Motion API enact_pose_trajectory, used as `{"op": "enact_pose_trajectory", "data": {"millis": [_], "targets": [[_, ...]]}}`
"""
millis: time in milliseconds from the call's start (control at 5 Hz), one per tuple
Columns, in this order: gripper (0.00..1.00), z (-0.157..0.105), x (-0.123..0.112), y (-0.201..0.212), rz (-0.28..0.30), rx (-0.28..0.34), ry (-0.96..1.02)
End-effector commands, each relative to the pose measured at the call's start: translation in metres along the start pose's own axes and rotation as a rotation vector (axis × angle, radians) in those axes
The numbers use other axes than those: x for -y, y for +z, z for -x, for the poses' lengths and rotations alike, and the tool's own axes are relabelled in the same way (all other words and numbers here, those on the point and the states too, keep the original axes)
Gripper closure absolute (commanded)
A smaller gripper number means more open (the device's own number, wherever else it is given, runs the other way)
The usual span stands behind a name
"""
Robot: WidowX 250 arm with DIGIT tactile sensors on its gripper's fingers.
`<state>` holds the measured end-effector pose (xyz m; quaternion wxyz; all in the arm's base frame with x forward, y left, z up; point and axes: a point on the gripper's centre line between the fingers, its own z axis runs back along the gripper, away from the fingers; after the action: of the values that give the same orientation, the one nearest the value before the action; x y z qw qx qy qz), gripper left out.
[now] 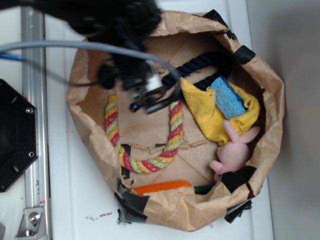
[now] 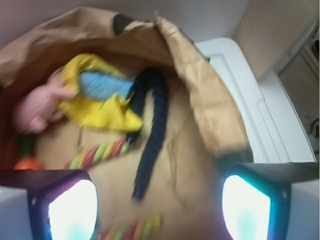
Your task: Grab the blue rope.
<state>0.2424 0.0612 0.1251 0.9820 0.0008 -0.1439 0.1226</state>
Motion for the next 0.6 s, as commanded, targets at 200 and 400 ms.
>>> {"op": "enact_pose_trajectory", "data": {"millis": [200, 400], "targets": [[0.0, 0.012, 0.054, -0.047, -0.081, -0.132, -0.228], [0.0, 0.018, 0.046, -0.059, -0.063, -0.198, -0.199]]}}
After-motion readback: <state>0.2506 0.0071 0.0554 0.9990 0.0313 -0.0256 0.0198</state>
